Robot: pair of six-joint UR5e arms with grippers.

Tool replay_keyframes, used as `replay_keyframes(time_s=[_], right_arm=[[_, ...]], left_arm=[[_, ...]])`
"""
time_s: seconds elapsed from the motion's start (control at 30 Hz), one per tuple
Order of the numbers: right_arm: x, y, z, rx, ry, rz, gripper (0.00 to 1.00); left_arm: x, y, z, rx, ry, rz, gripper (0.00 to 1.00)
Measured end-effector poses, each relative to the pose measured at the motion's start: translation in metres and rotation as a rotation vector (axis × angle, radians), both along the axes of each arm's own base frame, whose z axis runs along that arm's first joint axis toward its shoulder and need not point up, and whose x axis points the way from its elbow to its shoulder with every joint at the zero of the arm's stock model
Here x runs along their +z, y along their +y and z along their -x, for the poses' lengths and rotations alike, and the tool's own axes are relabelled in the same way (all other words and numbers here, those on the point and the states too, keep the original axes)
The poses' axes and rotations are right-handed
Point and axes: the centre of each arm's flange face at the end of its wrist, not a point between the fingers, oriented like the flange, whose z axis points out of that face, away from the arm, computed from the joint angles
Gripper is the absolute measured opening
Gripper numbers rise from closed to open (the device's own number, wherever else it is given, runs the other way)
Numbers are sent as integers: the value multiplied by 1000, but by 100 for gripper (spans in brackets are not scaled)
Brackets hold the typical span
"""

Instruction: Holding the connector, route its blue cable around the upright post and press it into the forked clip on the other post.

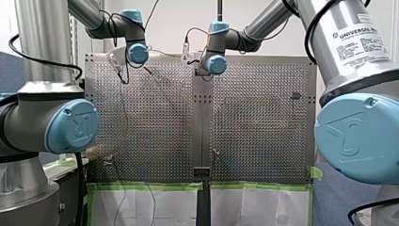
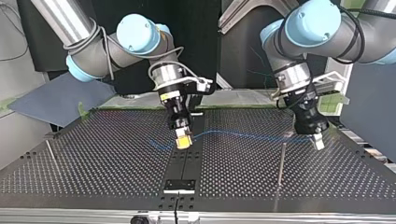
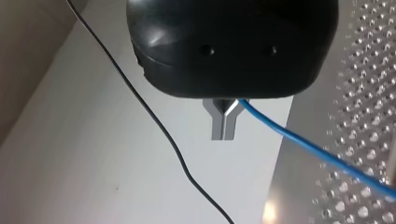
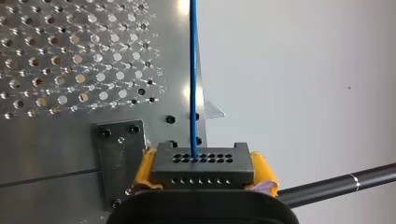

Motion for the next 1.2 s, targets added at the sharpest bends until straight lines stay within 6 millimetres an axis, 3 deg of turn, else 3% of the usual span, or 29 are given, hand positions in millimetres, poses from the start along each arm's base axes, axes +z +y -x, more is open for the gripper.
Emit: replay_keyframes(time_s=[0.6, 0.93, 1.2], right_arm=[[-17, -27, -13, -2, 46, -13, 0], [-35, -41, -12, -13, 53, -28, 0], [-40, -49, -8, -25, 56, -33, 0]], left_arm=[[-13, 55, -87, -7, 46, -17, 0], [-51, 89, -118, -20, 93, -9, 0], [-83, 82, -134, -92, 157, -26, 0]])
